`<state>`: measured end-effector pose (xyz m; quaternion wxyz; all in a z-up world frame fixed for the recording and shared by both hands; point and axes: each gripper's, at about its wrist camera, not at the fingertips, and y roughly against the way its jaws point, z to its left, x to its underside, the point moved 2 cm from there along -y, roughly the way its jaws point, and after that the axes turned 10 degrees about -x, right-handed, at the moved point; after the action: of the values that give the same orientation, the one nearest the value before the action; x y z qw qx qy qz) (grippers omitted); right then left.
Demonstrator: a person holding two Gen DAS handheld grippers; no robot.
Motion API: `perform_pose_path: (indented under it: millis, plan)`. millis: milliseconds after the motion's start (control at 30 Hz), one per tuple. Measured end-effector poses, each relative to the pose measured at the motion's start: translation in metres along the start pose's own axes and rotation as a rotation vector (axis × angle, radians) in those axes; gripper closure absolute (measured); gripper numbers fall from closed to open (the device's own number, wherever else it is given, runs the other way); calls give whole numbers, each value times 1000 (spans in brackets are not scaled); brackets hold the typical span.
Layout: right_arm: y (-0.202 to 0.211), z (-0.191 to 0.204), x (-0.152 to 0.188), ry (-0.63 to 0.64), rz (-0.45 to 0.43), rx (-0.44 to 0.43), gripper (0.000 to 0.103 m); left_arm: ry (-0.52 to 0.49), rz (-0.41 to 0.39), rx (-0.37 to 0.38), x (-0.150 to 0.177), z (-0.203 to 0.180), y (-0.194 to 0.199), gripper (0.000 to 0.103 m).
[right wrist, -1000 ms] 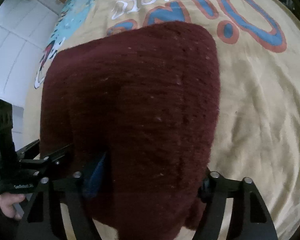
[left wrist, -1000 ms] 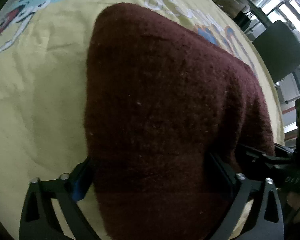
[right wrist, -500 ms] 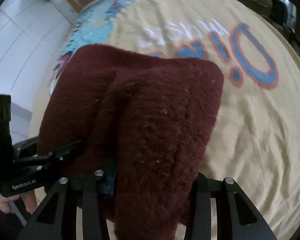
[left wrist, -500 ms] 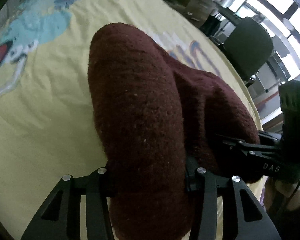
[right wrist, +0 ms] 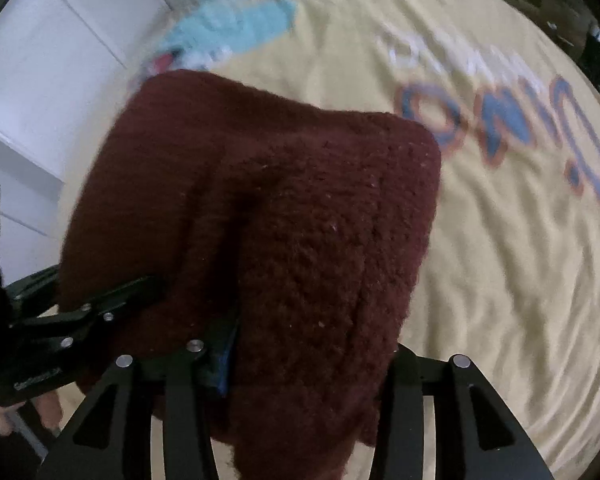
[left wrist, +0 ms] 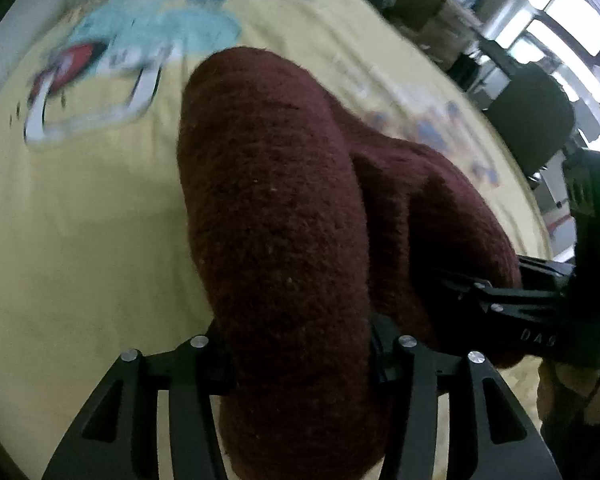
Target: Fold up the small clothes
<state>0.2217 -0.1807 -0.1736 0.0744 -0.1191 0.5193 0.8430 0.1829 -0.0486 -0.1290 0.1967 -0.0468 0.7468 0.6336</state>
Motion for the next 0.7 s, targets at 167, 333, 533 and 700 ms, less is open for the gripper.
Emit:
perform_pose_path:
  millis: [167,333,533,700]
  plan:
    - [-12,-4,11,37,-12,61,37,55,-23,-8,14,14,-12,29]
    - [1,-2,7,78,-27,106,23,114,12,-33,6,23,-7,10]
    - [33,2,18,99,-99,116,0,11,-54,-155,16,22,21,1]
    - [46,0,35,117,-173,157,0,44,-98,-158,33,30,36,1]
